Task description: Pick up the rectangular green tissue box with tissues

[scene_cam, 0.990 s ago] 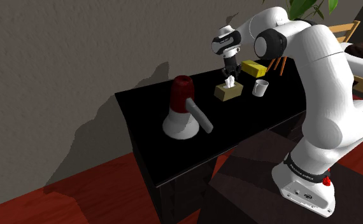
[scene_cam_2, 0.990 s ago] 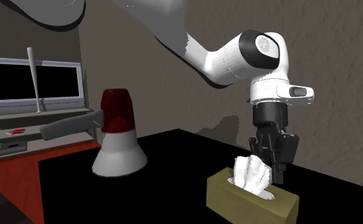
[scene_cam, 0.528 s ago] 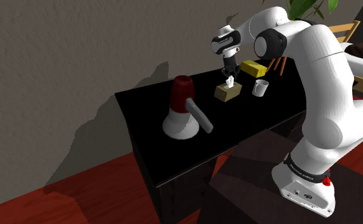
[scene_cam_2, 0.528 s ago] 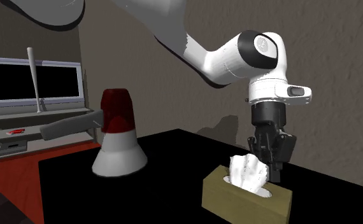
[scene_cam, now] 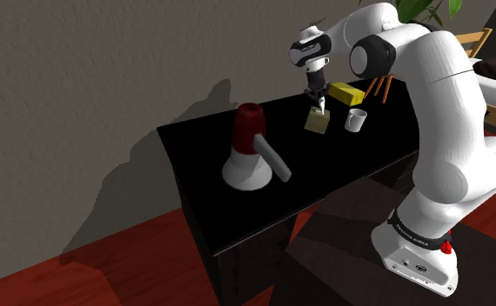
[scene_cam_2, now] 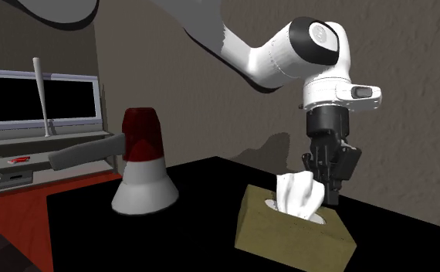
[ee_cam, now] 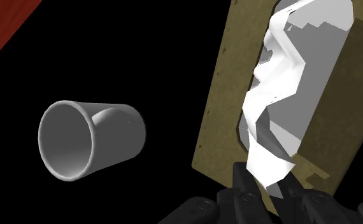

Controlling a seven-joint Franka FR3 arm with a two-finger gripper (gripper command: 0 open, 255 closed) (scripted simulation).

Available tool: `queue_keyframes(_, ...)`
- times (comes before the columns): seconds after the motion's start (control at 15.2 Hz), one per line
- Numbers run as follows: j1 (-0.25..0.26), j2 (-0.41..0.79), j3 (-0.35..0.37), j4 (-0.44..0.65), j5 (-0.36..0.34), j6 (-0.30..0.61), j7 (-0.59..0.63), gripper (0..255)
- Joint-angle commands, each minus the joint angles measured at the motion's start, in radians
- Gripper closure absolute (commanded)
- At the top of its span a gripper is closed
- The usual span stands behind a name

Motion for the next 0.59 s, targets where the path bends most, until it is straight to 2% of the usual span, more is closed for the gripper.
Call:
queue_keyframes(0.0, 0.001, -0.007, -0.001, 0.017, 0.000, -0.024, -0.004, 255)
queue_keyframes(0.53, 0.001, -0.029, -0.005, 0.063, -0.003, -0.089, -0.018, 255)
